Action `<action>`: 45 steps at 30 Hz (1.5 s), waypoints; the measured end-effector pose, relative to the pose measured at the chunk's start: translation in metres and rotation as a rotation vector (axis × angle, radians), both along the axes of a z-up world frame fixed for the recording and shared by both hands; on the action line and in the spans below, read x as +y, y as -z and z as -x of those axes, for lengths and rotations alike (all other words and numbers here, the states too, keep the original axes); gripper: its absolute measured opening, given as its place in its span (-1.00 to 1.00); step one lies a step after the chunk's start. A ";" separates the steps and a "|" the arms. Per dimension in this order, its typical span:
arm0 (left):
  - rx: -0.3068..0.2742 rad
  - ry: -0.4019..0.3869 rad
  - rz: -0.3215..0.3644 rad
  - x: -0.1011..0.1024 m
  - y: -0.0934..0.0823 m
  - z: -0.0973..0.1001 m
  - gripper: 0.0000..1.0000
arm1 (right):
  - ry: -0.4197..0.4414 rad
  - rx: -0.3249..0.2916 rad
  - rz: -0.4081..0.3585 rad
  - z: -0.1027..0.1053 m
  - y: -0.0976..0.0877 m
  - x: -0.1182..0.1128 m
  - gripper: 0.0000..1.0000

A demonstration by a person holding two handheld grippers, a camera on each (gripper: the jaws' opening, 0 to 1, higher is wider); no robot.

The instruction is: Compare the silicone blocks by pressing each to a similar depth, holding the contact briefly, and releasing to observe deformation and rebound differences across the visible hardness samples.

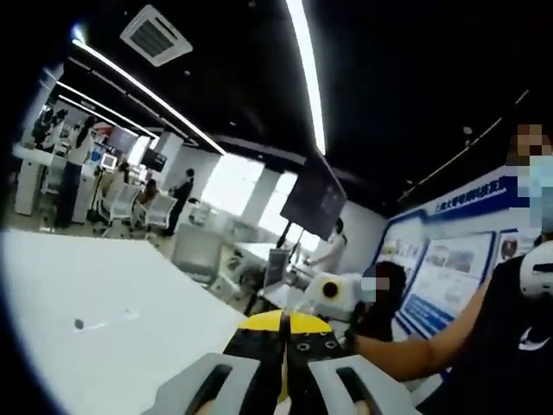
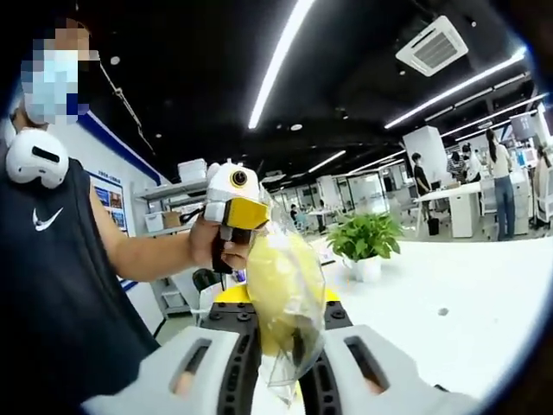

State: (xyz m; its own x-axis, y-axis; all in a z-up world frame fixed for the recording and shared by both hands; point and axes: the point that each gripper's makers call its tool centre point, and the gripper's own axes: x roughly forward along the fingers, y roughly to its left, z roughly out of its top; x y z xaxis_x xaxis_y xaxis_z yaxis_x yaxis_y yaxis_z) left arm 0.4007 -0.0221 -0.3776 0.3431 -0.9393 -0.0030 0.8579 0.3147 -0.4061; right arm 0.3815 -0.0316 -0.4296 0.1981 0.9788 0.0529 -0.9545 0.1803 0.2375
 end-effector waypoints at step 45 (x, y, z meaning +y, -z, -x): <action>0.014 -0.073 -0.096 0.004 0.023 -0.004 -1.00 | -0.020 0.066 0.065 -0.002 0.022 0.002 -0.99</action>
State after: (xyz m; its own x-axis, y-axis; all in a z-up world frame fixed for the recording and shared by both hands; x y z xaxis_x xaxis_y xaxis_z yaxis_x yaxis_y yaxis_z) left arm 0.4046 -0.0180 -0.4007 0.4102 -0.9069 -0.0966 0.8257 0.4143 -0.3829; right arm 0.3836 -0.0295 -0.4514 0.1792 0.9835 -0.0238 -0.9409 0.1784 0.2880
